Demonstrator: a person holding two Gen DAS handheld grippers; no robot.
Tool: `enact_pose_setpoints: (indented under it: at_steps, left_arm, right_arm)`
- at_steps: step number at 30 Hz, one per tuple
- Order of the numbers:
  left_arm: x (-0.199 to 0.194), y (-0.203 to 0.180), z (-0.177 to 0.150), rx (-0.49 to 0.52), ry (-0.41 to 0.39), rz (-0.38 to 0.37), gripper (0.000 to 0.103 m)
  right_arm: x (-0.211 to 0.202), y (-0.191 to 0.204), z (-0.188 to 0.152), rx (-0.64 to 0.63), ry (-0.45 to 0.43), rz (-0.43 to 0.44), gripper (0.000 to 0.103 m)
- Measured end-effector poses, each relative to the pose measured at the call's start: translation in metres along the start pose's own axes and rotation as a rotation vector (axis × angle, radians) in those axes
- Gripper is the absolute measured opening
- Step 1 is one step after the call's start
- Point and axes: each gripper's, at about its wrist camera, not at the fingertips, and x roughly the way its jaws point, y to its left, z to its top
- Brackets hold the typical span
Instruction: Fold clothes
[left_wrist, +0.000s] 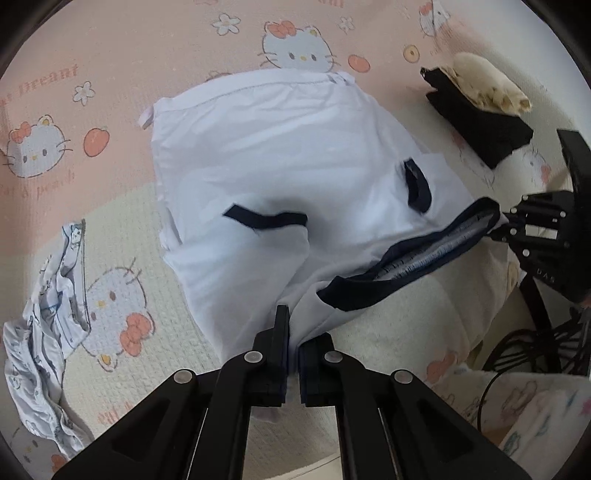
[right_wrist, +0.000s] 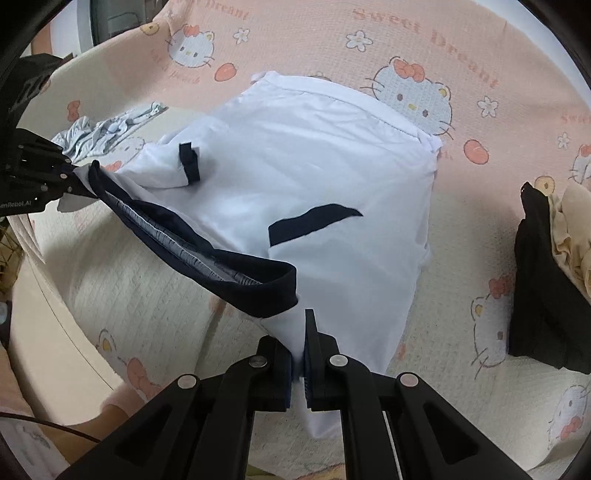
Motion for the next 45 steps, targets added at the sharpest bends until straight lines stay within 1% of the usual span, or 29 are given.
enact_pose_setpoints:
  at_steps: [5, 8, 13, 15, 19, 22, 23, 24, 26, 28, 30, 31, 34, 38, 40, 41, 43, 44, 45]
  left_arm:
    - [0.003, 0.011, 0.017, -0.019, 0.009, -0.019, 0.002]
    - [0.009, 0.008, 0.015, -0.039, 0.02, -0.035, 0.002]
    - [0.037, 0.024, 0.028, -0.102, 0.082, -0.013, 0.002]
    - [0.047, 0.03, 0.03, -0.132, 0.106, -0.024, 0.002]
    - [0.067, 0.051, 0.035, -0.247, 0.146, -0.103, 0.002]
    - [0.075, 0.065, 0.033, -0.322, 0.15, -0.162, 0.003]
    - [0.078, 0.07, 0.032, -0.342, 0.149, -0.178, 0.007]
    - [0.081, 0.075, 0.031, -0.362, 0.148, -0.194, 0.007]
    - [0.086, 0.082, 0.029, -0.396, 0.141, -0.223, 0.007]
    - [0.091, 0.09, 0.027, -0.465, 0.149, -0.253, 0.007]
    - [0.094, 0.092, 0.028, -0.491, 0.161, -0.25, 0.007]
    - [0.094, 0.091, 0.028, -0.495, 0.164, -0.243, 0.007]
    - [0.089, 0.079, 0.032, -0.449, 0.154, -0.186, 0.007]
    - [0.082, 0.062, 0.036, -0.388, 0.142, -0.11, 0.007]
    - [0.078, 0.054, 0.038, -0.357, 0.135, -0.072, 0.008]
    - [0.075, 0.051, 0.038, -0.349, 0.128, -0.063, 0.011]
    - [0.062, 0.051, 0.035, -0.367, 0.096, -0.087, 0.024]
    - [0.055, 0.051, 0.034, -0.378, 0.081, -0.097, 0.039]
    - [0.049, 0.051, 0.032, -0.386, 0.066, -0.098, 0.058]
  right_arm:
    - [0.006, -0.019, 0.014, 0.091, 0.01, 0.055, 0.006]
    - [0.014, -0.03, 0.021, 0.175, 0.033, 0.098, 0.006]
    - [0.039, -0.045, 0.031, 0.285, 0.094, 0.14, 0.006]
    - [0.049, -0.051, 0.035, 0.319, 0.12, 0.149, 0.006]
    - [0.063, -0.057, 0.046, 0.357, 0.165, 0.126, 0.006]
    - [0.068, -0.059, 0.052, 0.368, 0.191, 0.121, 0.006]
    - [0.071, -0.059, 0.054, 0.359, 0.207, 0.112, 0.006]
    - [0.073, -0.059, 0.054, 0.357, 0.221, 0.106, 0.006]
    - [0.079, -0.062, 0.058, 0.381, 0.265, 0.111, 0.006]
    - [0.086, -0.067, 0.063, 0.416, 0.321, 0.121, 0.005]
    - [0.093, -0.068, 0.068, 0.43, 0.372, 0.113, 0.004]
    - [0.096, -0.066, 0.072, 0.406, 0.393, 0.1, 0.004]
    - [0.102, -0.053, 0.082, 0.31, 0.438, 0.048, 0.003]
    - [0.103, -0.044, 0.084, 0.258, 0.449, 0.0, 0.003]
    - [0.103, -0.043, 0.084, 0.248, 0.45, -0.004, 0.004]
    - [0.104, -0.044, 0.084, 0.251, 0.451, 0.005, 0.006]
    - [0.104, -0.048, 0.083, 0.27, 0.454, 0.029, 0.006]
    - [0.104, -0.05, 0.082, 0.276, 0.454, 0.041, 0.006]
    - [0.104, -0.052, 0.081, 0.281, 0.453, 0.052, 0.006]
